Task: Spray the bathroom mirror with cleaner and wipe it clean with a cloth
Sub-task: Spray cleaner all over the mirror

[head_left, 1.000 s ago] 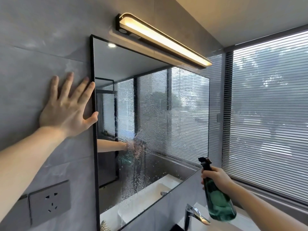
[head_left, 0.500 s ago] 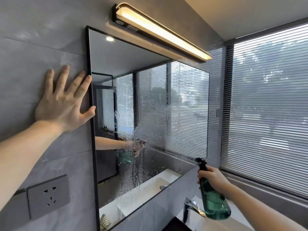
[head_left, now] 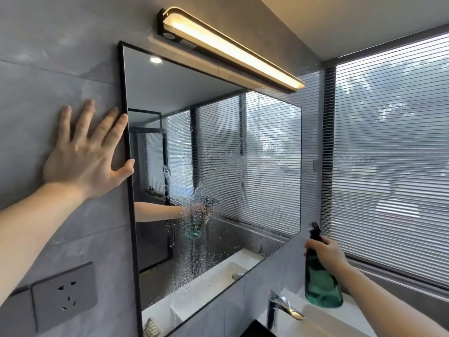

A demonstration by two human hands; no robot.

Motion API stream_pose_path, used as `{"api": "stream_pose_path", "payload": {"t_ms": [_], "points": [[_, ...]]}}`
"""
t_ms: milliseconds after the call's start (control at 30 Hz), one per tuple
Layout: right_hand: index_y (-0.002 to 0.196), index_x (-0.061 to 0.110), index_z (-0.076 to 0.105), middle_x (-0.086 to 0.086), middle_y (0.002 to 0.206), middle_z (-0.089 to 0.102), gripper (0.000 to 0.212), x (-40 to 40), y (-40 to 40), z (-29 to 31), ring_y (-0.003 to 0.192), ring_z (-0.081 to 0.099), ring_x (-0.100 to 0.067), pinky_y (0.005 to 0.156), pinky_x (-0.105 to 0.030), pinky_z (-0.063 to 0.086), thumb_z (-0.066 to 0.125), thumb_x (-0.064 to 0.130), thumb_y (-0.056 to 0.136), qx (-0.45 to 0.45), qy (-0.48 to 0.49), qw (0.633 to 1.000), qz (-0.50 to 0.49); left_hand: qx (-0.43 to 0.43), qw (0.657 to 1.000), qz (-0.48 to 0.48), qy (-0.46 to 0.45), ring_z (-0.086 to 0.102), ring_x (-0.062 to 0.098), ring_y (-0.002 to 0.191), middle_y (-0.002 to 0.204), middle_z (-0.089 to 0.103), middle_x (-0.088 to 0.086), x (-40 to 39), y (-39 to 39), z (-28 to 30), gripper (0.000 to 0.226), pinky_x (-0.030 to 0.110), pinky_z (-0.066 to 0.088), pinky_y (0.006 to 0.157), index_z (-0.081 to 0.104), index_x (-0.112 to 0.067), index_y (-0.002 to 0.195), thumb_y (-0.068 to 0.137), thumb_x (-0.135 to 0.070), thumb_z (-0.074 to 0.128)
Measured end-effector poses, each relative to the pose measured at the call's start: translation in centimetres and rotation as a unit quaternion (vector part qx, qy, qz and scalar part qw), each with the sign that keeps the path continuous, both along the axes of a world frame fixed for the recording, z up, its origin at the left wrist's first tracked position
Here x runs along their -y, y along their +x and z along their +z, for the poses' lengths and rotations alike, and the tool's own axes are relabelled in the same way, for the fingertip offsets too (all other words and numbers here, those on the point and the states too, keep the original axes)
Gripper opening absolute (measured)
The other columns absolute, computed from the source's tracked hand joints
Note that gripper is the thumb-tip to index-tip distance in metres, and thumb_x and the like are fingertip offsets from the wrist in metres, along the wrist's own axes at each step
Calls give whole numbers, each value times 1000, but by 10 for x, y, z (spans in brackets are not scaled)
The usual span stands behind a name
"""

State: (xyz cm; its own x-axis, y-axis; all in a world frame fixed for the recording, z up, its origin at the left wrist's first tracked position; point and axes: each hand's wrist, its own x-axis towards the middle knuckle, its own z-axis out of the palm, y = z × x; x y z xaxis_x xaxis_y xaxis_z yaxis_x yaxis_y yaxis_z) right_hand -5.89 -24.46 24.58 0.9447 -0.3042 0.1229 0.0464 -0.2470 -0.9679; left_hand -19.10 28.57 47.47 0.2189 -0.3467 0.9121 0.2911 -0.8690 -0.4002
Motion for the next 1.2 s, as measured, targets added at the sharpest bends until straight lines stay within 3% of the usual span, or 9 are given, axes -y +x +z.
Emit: {"api": "stream_pose_path", "payload": {"t_ms": [300,433,600,767,1033,1200], "points": [[104,3,74,-19,79,78,17,-24,-16,-24,83,76,-47,88,-66,60,76,11,89,-13,11,995,99,-20,1000,11,-10,-7,30,159,171,32,15,1,-2,2,98,65,-5,128,20,-12,168,88,-67,34],[102,-7,68,-18,73,74,44,-53,-35,-20,73,75,-36,76,-51,62,77,19,67,-23,14,985,170,-26,999,21,-13,-9,30,159,171,31,14,1,-2,2,98,66,-3,128,18,-12,168,88,-67,34],[100,-6,65,-17,71,70,46,-79,-53,-20,68,70,-31,60,-36,59,72,19,63,-21,40,977,210,-27,999,27,-13,-10,29,159,171,30,13,0,-2,2,98,66,-3,128,16,-13,169,89,-68,34],[115,0,68,-21,76,69,53,-98,-66,-32,68,71,-31,67,-42,61,72,18,65,-38,54,964,258,-28,999,45,-13,-11,30,158,173,28,12,0,-3,2,98,67,-2,128,16,-13,169,89,-68,32],[100,-6,60,-23,72,67,47,-127,-81,-38,63,66,-32,62,-39,59,74,15,61,-27,67,960,271,-34,998,55,-14,-15,29,157,173,25,12,1,-4,3,98,65,-5,128,14,-14,169,89,-68,33],[116,5,69,-26,81,72,53,-124,-76,-28,73,73,-42,64,-39,58,73,21,66,22,79,965,249,-32,997,64,-11,-15,30,157,174,24,11,0,-3,2,98,65,-5,128,12,-14,169,90,-68,31]]}}
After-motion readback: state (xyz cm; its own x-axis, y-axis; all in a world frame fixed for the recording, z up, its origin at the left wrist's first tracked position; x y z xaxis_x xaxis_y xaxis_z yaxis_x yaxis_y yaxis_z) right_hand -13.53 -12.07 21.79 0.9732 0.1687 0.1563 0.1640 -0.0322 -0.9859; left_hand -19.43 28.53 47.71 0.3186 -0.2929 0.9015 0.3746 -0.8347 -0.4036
